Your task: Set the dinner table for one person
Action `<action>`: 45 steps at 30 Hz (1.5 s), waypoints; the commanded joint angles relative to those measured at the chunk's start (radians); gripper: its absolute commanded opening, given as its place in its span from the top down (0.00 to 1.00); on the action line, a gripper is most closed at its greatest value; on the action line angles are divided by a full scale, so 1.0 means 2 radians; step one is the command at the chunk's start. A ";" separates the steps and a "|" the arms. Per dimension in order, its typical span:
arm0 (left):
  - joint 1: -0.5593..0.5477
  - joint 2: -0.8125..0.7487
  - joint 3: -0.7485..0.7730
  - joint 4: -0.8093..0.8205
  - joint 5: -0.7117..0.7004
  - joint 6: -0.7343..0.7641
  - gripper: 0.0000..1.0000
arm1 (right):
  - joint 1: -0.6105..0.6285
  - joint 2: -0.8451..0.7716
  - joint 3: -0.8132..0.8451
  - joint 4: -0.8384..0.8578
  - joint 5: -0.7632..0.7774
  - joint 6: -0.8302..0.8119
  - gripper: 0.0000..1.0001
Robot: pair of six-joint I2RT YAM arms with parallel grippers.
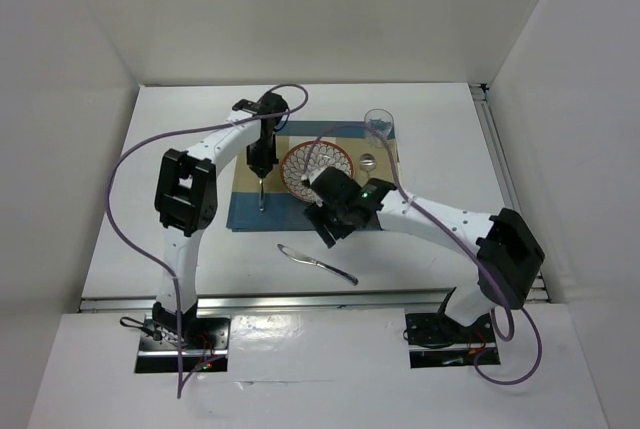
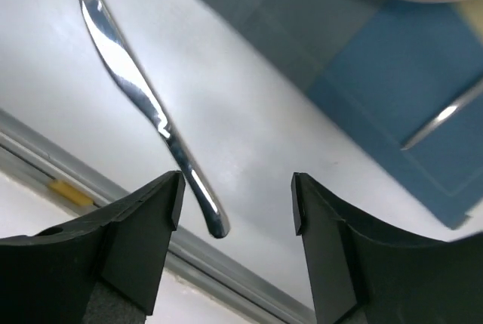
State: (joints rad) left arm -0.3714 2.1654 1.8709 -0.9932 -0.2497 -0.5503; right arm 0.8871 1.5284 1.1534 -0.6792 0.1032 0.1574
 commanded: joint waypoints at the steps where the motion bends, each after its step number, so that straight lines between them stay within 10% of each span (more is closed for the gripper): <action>1: 0.005 0.022 0.024 -0.020 0.031 0.045 1.00 | 0.020 -0.004 -0.037 0.040 -0.007 0.007 0.32; 6: 0.005 0.051 0.040 -0.017 0.026 0.029 1.00 | 0.087 -0.020 -0.103 0.106 0.025 0.056 0.53; 12: 0.010 0.052 0.046 -0.017 0.040 0.018 0.52 | 0.097 0.015 -0.103 0.128 -0.002 0.063 0.49; 16: 0.010 0.028 0.052 -0.027 0.040 0.013 0.40 | 0.097 0.041 -0.099 0.128 -0.002 0.058 0.43; 24: 0.010 -0.040 0.068 -0.060 0.024 0.003 0.39 | 0.097 0.076 -0.094 0.160 0.004 0.035 0.44; 33: 0.038 -0.099 0.102 -0.081 0.084 -0.012 0.39 | 0.097 0.076 -0.104 0.165 -0.012 0.020 0.78; 45: 0.070 -0.138 0.093 -0.069 0.109 -0.018 0.39 | 0.097 0.028 -0.031 0.092 0.022 -0.039 0.91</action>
State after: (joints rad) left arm -0.2401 1.9316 2.0514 -1.1236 -0.0624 -0.5793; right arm 1.0740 1.6566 1.0058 -0.4652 0.1158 0.1242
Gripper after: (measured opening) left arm 0.610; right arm 0.254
